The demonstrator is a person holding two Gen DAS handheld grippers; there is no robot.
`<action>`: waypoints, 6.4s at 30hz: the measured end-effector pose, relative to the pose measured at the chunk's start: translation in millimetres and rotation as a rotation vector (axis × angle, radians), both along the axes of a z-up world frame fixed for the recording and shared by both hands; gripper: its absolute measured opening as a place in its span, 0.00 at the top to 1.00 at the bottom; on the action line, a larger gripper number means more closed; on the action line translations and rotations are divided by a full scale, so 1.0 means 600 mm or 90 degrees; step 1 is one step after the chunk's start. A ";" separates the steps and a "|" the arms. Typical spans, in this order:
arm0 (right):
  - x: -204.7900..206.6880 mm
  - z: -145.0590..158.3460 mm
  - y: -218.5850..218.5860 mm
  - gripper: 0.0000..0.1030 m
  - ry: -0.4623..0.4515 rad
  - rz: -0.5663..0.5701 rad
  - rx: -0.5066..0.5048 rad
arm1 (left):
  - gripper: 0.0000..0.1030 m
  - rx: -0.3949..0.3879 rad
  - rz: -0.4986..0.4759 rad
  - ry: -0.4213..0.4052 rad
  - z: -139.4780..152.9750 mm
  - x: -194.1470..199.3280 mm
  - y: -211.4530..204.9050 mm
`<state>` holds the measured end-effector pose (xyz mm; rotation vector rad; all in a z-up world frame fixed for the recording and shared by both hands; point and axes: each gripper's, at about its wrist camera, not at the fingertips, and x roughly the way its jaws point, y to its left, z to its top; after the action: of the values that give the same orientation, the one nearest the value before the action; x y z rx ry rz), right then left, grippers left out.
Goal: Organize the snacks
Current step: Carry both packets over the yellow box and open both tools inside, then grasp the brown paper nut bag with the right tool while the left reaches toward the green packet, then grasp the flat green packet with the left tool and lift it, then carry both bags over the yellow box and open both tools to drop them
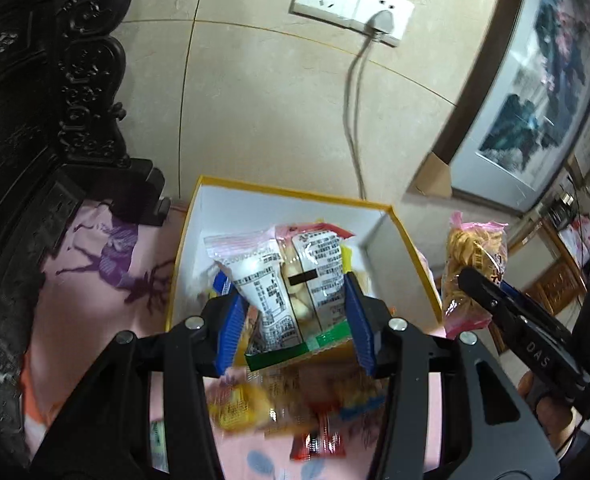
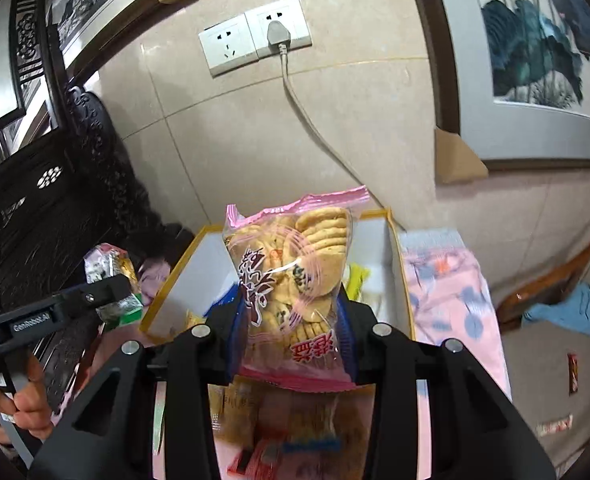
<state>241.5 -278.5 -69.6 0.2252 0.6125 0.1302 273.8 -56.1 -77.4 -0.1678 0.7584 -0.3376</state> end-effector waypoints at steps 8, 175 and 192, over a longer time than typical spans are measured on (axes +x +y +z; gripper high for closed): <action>0.071 -0.069 0.020 0.40 0.067 -0.022 -0.067 | 0.10 0.010 0.115 0.069 -0.086 0.104 0.014; -0.284 -0.264 0.059 0.65 0.267 0.122 -0.078 | 0.88 0.043 -0.030 0.100 -0.190 -0.242 0.075; -0.211 -0.062 0.043 0.64 0.058 0.093 -0.044 | 0.88 0.010 -0.042 -0.074 -0.004 -0.234 0.053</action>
<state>114.8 -252.7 -106.5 0.1205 0.7233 0.2406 133.5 -24.1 -79.6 -0.1070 0.6521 -0.4007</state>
